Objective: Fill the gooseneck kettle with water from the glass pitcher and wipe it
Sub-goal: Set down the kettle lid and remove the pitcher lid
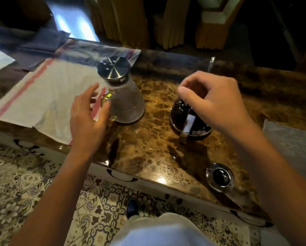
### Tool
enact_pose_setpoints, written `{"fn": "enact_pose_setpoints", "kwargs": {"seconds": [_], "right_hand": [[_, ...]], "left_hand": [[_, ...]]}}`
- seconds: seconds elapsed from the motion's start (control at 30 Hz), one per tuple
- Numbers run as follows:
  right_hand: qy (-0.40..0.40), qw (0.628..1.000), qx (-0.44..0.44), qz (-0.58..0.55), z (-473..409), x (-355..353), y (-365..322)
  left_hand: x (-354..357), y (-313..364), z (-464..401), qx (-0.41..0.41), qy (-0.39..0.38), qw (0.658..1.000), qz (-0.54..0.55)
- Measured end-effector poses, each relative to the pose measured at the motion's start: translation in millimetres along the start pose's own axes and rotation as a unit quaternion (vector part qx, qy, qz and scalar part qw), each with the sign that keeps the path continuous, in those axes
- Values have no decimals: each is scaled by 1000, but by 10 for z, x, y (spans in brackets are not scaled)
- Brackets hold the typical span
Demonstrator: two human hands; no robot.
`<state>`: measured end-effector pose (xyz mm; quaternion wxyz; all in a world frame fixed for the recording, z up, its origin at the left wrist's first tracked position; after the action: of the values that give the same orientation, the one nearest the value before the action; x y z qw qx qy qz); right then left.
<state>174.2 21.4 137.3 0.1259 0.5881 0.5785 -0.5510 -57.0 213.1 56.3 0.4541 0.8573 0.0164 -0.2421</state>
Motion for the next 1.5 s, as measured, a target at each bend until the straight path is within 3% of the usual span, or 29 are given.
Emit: {"fn": "enact_pose_setpoints", "kwargs": {"seconds": [0.13, 0.47, 0.63, 0.83, 1.1, 1.23, 1.37, 1.5], "right_hand": [[-39, 998, -46, 33, -537, 465, -420], [-83, 978, -64, 179, -1247, 1549, -995], [-50, 953, -65, 291, -1335, 1709, -1026], [-75, 908, -138, 388, -1494, 1624, -1163], [-31, 956, -90, 278, -1436, 1716, -984], [-3, 995, -34, 96, -1460, 1602, -826], [7, 998, -29, 63, -1415, 1591, -794], [73, 995, -12, -68, -1280, 1311, -793]], "left_hand": [[-48, -303, -87, -75, -46, 995, 56], [138, -591, -246, -31, -138, 984, 104], [192, -652, -303, -21, -192, 970, 144], [247, -694, -338, -17, -236, 955, 177], [286, -748, -303, 12, -203, 954, 222], [291, -760, -304, 12, -208, 952, 224], [290, -762, -300, 13, -214, 951, 223], [274, -738, -303, 15, -220, 948, 228]]}}
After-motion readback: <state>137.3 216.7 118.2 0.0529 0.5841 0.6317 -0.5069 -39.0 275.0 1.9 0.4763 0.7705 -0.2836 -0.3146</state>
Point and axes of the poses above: each hand's wrist, its own z-axis away from the middle knuckle, its own x-axis out of the palm, y = z × x, the point moved 6 cm from there along -z, towards the middle knuckle, and after that the axes turned 10 degrees about z, right-handed, at the moved point
